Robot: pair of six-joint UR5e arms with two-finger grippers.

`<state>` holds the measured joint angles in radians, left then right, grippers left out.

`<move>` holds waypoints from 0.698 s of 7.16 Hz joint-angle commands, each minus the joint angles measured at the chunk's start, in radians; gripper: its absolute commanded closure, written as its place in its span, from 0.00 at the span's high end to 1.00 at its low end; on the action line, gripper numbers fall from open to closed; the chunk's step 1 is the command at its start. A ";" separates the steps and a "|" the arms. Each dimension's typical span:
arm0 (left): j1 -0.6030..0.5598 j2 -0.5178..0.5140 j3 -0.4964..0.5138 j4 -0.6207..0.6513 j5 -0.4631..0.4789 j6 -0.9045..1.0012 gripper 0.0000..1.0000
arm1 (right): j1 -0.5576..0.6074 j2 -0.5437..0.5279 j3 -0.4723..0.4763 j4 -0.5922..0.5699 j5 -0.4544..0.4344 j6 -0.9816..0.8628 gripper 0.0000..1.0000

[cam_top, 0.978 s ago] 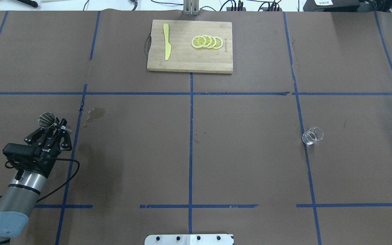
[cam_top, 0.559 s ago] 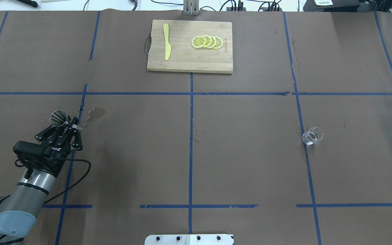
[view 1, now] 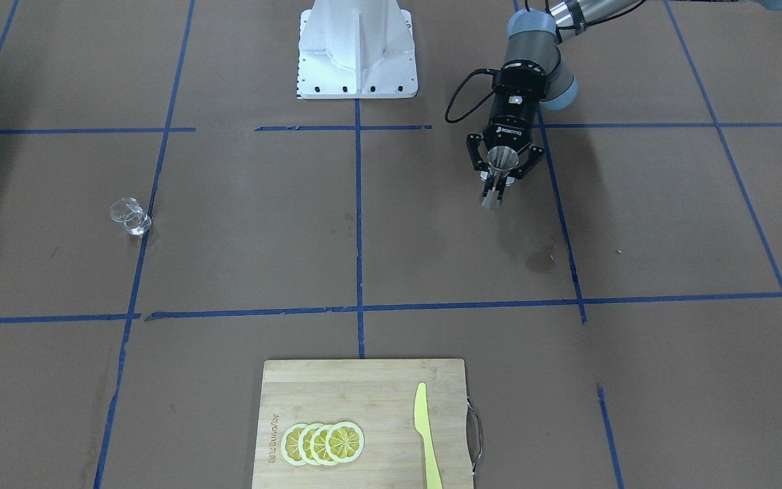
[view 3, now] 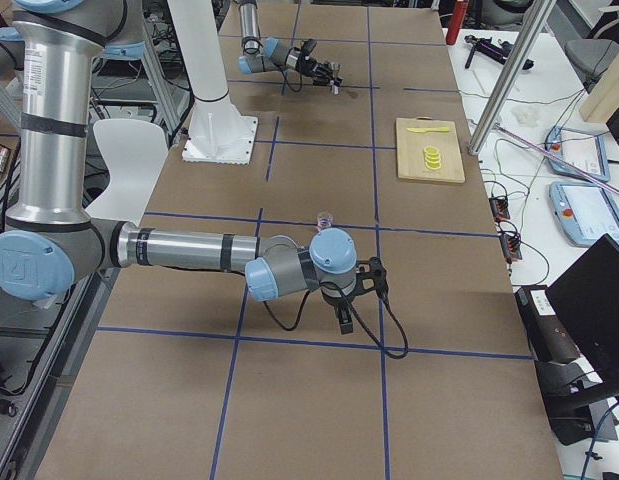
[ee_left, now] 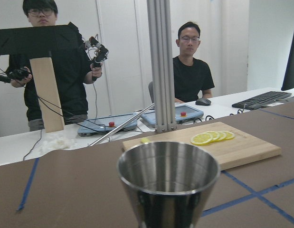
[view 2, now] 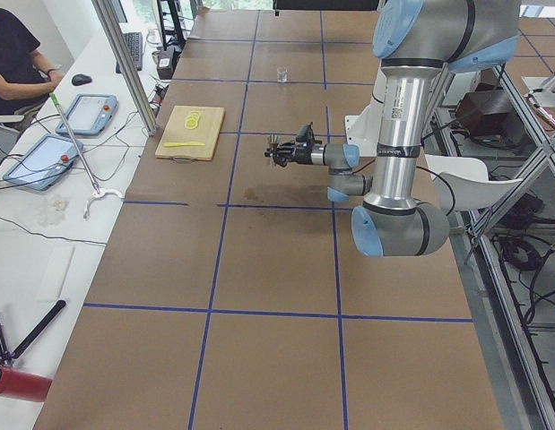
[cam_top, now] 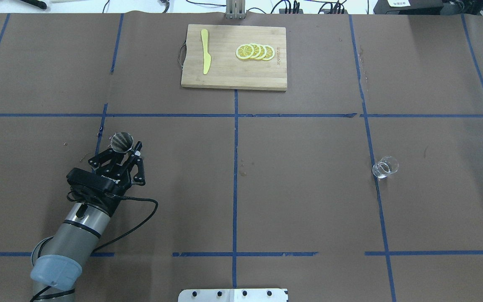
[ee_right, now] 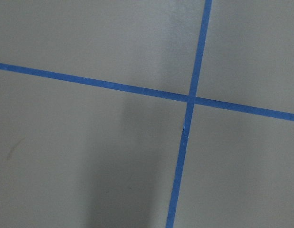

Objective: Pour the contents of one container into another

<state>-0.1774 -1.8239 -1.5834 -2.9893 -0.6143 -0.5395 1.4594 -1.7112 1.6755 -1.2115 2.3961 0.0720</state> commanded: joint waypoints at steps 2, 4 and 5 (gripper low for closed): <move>-0.033 -0.176 0.099 0.006 -0.142 0.061 0.00 | -0.115 0.001 0.120 0.001 -0.002 0.055 1.00; -0.043 -0.206 0.124 0.006 -0.209 0.061 0.00 | -0.193 -0.001 0.168 0.126 -0.006 0.211 1.00; -0.045 -0.256 0.161 0.016 -0.209 0.059 0.00 | -0.270 -0.001 0.167 0.288 -0.052 0.402 1.00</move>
<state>-0.2182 -2.0345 -1.4568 -2.9812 -0.8059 -0.4797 1.2668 -1.7113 1.8343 -1.0827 2.3798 0.2946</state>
